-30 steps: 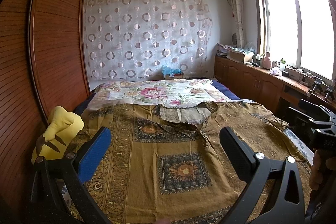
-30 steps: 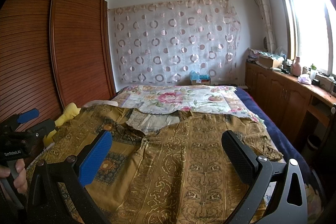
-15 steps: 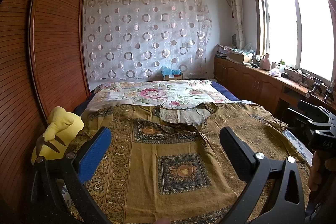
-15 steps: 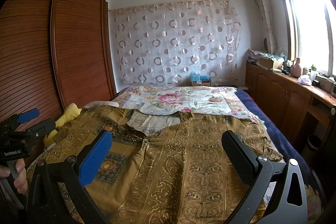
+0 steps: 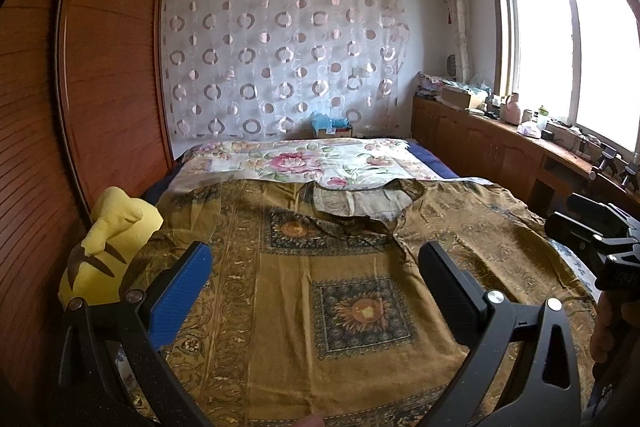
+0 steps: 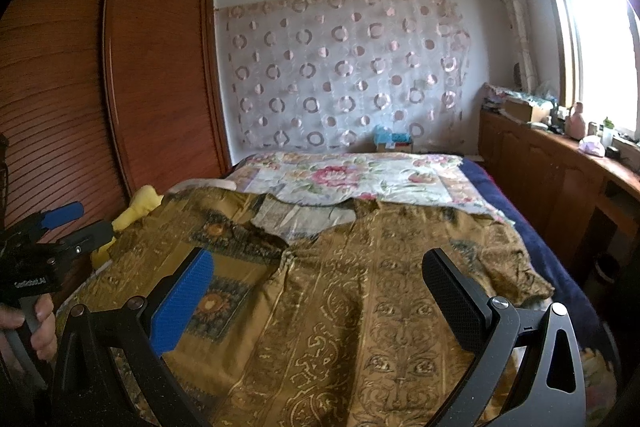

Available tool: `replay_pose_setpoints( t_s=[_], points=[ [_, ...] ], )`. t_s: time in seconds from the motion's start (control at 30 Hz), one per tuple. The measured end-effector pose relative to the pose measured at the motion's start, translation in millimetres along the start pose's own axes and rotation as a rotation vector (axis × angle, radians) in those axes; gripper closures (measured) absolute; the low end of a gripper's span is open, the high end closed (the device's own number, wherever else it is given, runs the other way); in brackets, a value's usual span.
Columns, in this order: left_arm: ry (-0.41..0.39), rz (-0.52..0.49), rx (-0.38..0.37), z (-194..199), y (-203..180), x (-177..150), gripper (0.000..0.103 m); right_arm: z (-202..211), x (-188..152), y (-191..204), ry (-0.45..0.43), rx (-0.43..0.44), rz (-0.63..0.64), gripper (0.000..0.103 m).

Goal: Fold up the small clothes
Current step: 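Reach the left gripper to the shirt's side edge and grasp it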

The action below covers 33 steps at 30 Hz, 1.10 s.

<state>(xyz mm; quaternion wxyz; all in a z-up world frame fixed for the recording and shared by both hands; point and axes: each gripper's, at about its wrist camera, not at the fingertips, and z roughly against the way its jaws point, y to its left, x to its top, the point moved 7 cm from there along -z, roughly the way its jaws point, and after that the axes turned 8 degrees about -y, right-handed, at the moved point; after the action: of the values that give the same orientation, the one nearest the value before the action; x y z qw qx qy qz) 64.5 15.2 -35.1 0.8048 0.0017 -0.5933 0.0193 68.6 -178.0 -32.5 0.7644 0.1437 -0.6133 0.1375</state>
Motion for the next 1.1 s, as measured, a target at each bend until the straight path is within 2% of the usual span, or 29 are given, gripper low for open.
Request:
replay_pose_setpoints(
  t_s=[0.43,0.63,0.93,1.1],
  points=[
    [0.03,0.026,0.042,-10,44,-17,0.0,-15,-5,9,0.07,0.058,0.018,0.0],
    [0.077,0.022,0.057,-20,73,-34,0.0,-16,-7,18,0.105,0.11,0.033,0.0],
    [0.155,0.017,0.127,-32,129,-58,0.0,-25,-12,31,0.157,0.169,0.072,0.0],
    [0.214,0.01,0.147,-48,156,-66,0.015,-28,-17,35,0.188,0.188,0.076,0.0]
  ],
)
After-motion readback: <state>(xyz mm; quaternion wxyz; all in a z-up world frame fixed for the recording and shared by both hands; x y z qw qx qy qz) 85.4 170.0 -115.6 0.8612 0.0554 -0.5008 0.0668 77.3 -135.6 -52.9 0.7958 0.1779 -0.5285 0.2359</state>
